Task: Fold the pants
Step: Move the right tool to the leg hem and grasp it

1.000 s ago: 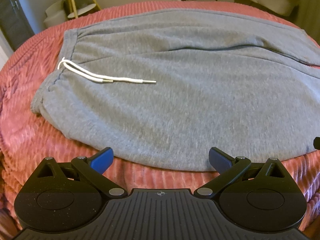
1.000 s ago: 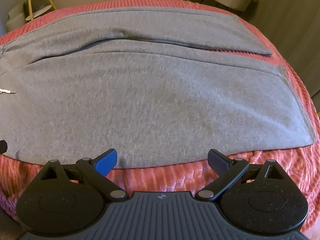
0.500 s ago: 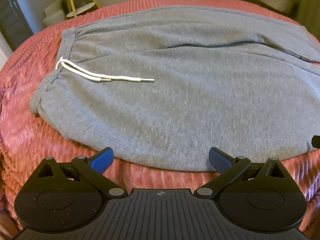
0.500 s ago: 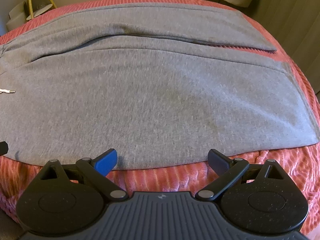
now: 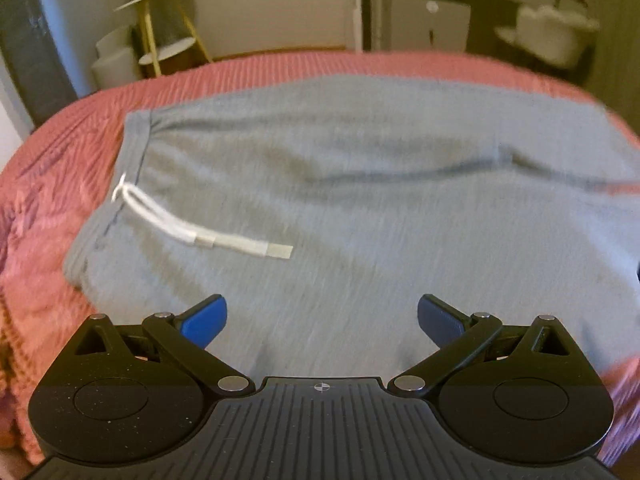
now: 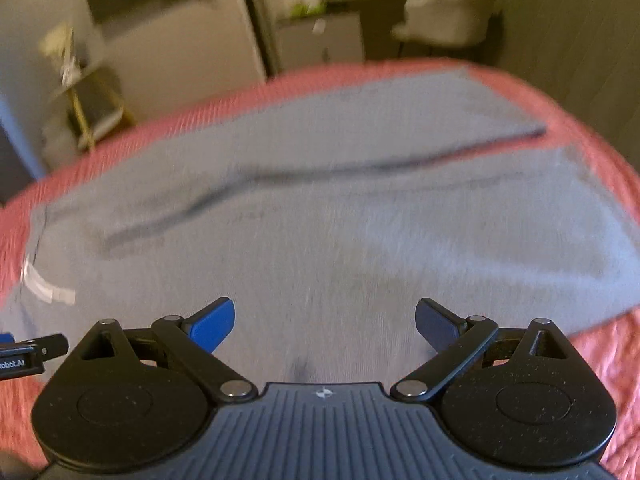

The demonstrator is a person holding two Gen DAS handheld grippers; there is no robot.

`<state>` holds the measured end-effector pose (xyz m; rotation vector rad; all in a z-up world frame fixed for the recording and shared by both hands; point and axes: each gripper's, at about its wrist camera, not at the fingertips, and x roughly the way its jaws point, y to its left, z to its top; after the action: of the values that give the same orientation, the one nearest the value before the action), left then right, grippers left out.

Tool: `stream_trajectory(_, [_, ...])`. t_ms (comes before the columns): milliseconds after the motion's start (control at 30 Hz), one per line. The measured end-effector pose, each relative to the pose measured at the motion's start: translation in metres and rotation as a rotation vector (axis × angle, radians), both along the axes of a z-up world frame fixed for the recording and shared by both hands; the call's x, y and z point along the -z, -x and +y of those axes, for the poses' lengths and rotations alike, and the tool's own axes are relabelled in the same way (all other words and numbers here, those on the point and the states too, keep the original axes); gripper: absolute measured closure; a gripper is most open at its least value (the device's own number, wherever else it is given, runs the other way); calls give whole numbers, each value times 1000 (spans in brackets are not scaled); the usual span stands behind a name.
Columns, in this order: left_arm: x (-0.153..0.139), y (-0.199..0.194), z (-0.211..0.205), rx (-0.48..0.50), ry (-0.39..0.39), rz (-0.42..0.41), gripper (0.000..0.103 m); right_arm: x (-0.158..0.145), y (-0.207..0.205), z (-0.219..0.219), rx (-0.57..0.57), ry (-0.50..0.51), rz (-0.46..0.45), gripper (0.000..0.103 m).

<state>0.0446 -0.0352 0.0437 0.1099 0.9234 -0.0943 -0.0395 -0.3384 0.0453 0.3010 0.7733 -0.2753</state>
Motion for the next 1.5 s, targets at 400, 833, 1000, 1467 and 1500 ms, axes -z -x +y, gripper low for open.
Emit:
stream_trajectory(400, [48,-113,-8,-248,-60,-113,0,8,-149,-107,155,-185,121,6])
stream_trajectory(833, [85,-164,53,-379,206,-167,0,35,-357,-180,325,-215,25,36])
stream_trajectory(1000, [92,-166,60,-398,244,-146,0,46,-408,-192,418,-186,114,36])
stream_trajectory(1467, [95,-165,58,-345,187,-126,0,71,-424,-198,541,-10,265,97])
stream_trajectory(1500, [94,-166,60,-340,192,-125,0,68,-413,-199,531,-39,228,98])
